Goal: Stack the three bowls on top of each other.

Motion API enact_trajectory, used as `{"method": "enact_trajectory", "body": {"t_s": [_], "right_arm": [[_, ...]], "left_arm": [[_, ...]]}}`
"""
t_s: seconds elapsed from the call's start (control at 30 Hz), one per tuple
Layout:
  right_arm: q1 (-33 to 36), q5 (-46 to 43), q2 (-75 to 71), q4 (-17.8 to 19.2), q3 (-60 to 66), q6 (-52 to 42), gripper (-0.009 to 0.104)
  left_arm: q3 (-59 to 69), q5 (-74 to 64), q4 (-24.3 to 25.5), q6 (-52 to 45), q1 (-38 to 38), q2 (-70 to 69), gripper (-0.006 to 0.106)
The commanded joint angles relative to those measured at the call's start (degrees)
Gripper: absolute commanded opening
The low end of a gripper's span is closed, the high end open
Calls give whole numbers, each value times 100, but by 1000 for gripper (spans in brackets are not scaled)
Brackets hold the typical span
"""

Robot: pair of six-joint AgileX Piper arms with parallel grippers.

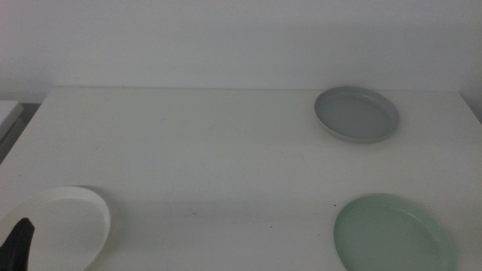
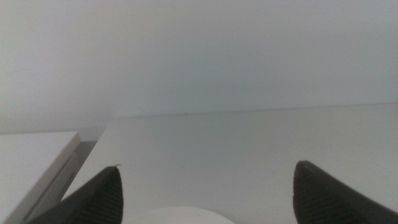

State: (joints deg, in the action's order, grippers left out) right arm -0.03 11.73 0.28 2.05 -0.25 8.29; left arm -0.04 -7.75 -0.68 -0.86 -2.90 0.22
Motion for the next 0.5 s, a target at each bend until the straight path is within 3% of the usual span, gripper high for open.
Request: {"method": "enact_trajectory", "body": {"t_s": [0.0,0.13,0.47], "right_arm": [[-50,247,-28,15,25,-44,91],[-50,376,29,-257,-287,96,91],[-50,1658,1857,-76,-2376,114,91]], "left_arm": [[4,74,-14,20,3,-22,94],[4,74,-14,20,3,-22,94],[4,74,-14,20,3,-22,94]]}}
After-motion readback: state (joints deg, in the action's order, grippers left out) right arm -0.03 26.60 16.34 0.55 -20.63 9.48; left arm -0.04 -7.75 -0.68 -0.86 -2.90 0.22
